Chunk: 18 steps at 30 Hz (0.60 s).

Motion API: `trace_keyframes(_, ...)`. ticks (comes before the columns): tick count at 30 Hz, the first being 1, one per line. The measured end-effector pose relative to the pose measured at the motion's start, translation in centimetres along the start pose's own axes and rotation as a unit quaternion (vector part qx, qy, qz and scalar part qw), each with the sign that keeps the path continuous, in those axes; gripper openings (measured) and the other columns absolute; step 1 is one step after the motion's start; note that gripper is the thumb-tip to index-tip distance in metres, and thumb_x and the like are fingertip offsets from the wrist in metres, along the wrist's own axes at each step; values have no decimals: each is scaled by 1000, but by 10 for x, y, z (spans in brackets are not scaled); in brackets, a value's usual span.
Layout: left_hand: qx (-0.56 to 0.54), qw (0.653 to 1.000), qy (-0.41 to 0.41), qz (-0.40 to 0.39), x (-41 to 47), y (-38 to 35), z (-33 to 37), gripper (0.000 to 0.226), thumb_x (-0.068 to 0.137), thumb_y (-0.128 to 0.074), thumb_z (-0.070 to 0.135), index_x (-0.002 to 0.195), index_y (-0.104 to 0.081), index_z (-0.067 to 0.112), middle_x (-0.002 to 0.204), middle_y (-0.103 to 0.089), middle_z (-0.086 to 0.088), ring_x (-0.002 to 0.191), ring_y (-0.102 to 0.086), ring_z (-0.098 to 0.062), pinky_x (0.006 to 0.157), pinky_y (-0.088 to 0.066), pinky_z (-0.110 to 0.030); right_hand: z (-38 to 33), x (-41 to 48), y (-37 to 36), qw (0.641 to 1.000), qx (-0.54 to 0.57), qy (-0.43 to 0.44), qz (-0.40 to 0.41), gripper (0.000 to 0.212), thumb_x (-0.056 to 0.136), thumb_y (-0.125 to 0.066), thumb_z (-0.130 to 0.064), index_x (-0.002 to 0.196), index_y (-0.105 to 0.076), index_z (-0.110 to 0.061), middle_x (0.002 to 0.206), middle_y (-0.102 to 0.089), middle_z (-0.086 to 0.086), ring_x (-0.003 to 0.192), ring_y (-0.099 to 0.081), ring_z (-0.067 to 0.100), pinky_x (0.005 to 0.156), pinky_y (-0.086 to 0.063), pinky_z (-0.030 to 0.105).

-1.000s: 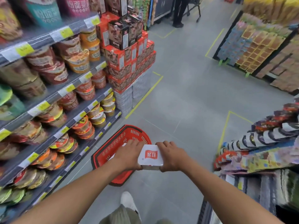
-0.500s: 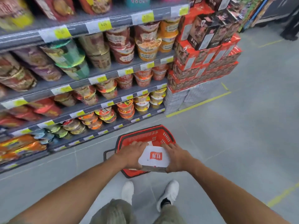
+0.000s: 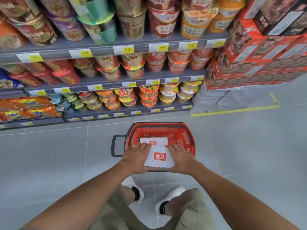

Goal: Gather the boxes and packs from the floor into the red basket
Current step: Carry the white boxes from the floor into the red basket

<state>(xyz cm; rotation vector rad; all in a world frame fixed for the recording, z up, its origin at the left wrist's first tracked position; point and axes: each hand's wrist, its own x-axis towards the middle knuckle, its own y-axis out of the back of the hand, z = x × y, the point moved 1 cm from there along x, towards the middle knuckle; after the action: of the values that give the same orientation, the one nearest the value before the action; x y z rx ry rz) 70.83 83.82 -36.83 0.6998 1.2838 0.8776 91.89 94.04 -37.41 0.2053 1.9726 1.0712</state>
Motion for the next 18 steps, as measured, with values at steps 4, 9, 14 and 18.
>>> trace_keyframes(4, 6, 1000, 22, -5, 29, -51, -16, 108, 75, -74, 62, 156, -15, 19, 153, -37, -5, 139, -36, -27, 117, -29, -58, 5, 41, -35, 1000, -11, 0, 5, 103, 83, -76, -55, 160, -15, -24, 153, -35, 0, 139, -37, 24, 98, -56, 51)
trace_keyframes(9, 27, 999, 38, -3, 73, -109, -31, 103, 74, -75, 57, 155, -24, 19, 148, -47, -2, 136, -45, -25, 123, -15, -59, 21, 93, -80, 999, -36, -17, 10, 101, 83, -78, -44, 159, -17, -20, 151, -40, 1, 138, -39, 23, 95, -56, 47)
trace_keyframes(14, 3, 999, 39, -27, 127, -169, -39, 101, 78, -77, 48, 156, -22, 17, 155, -43, -5, 143, -40, -25, 122, -26, -47, 53, 147, -133, 1000, -24, -13, -14, 95, 80, -81, -38, 153, -25, -17, 146, -40, 3, 133, -42, 24, 96, -55, 46)
trace_keyframes(18, -5, 998, 43, -43, 165, -221, -52, 102, 77, -80, 48, 156, -22, 18, 155, -39, -4, 143, -38, -24, 114, -38, -42, 73, 196, -183, 999, -40, 8, -10, 93, 81, -82, -43, 152, -29, -16, 144, -35, 4, 131, -40, 25, 101, -54, 46)
